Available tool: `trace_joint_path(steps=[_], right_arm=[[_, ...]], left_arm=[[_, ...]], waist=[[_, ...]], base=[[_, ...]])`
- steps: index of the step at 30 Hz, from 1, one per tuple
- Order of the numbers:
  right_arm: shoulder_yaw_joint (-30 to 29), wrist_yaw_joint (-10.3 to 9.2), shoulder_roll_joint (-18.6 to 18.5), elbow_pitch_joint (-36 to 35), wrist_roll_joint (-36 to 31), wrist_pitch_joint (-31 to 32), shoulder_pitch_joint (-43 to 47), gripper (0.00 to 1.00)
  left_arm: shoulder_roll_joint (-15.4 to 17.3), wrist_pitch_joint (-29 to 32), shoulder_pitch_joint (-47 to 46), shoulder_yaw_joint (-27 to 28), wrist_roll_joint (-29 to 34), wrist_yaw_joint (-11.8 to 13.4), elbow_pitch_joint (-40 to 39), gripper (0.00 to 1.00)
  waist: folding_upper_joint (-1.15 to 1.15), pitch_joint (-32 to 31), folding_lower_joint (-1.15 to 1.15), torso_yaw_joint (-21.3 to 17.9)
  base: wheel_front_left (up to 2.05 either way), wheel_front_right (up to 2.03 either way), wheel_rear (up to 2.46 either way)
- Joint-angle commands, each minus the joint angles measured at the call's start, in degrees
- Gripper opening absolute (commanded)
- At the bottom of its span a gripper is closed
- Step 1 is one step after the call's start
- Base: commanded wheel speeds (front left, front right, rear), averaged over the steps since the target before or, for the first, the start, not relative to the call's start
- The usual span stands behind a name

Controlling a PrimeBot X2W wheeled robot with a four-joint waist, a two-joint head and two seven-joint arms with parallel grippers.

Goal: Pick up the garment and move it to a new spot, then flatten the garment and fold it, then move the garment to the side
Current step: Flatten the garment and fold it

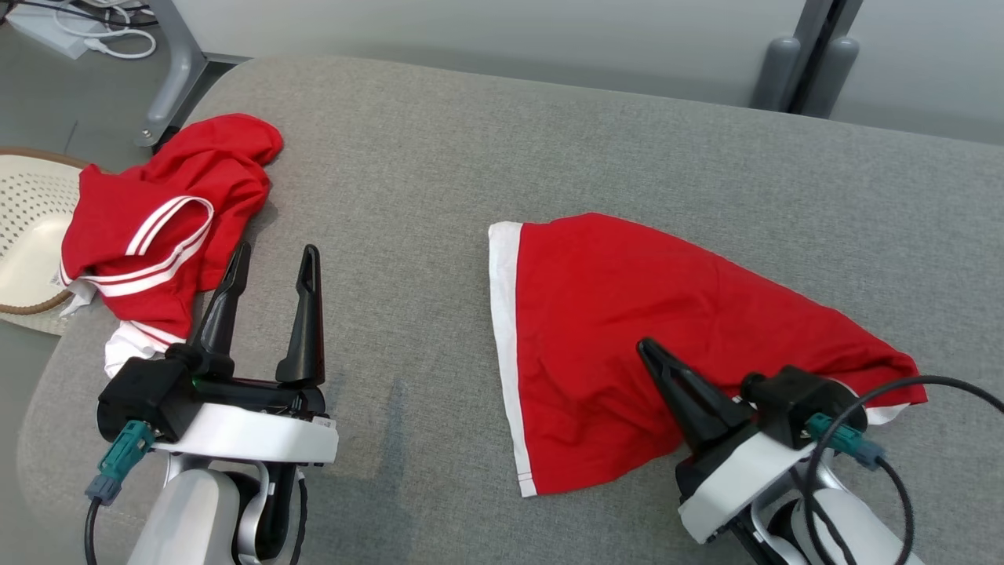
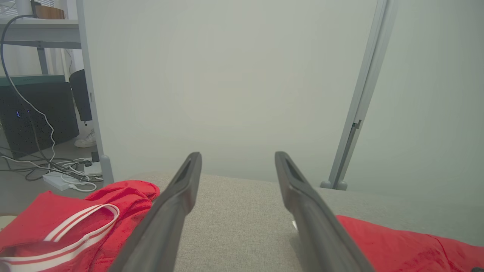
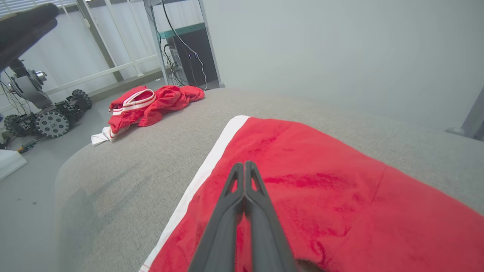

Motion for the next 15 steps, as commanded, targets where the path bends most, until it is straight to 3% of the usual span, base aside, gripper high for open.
trace_joint_path(steps=[1,2,3,4,15], right_arm=[[-1.2,0.05,0.0,-1.5,-0.7,-0.8,0.4,0.00],[-2.1,0.05,0.2,-2.7,-0.8,-1.1,0.6,0.04],[-3.3,0.05,0.4,-3.8,-1.1,-1.5,0.8,0.69],[-4.4,0.05,0.6,-4.9,-1.3,-1.7,1.0,1.00],[-22.3,0.05,3.1,-12.2,-5.7,-2.0,4.2,1.00]], left_arm=[[0.4,-0.1,0.6,0.3,0.5,-0.1,0.2,1.00],[0.5,-0.1,0.6,0.4,0.5,-0.2,0.3,1.00],[0.6,-0.1,0.7,0.4,0.5,-0.3,0.4,1.00],[0.7,-0.1,0.8,0.5,0.6,-0.2,0.4,1.00],[2.5,1.3,2.6,0.4,1.0,0.4,0.4,1.00]], waist=[[0.00,-0.3,0.00,-0.7],[0.00,-0.4,0.00,-1.0],[0.00,-0.5,0.00,-1.3],[0.00,-0.7,0.00,-1.7],[0.00,-2.8,0.00,-6.3]], base=[[0.00,0.00,0.00],[0.00,0.00,0.00],[0.00,0.00,0.00],[0.00,0.00,0.00],[0.00,0.00,0.00]])
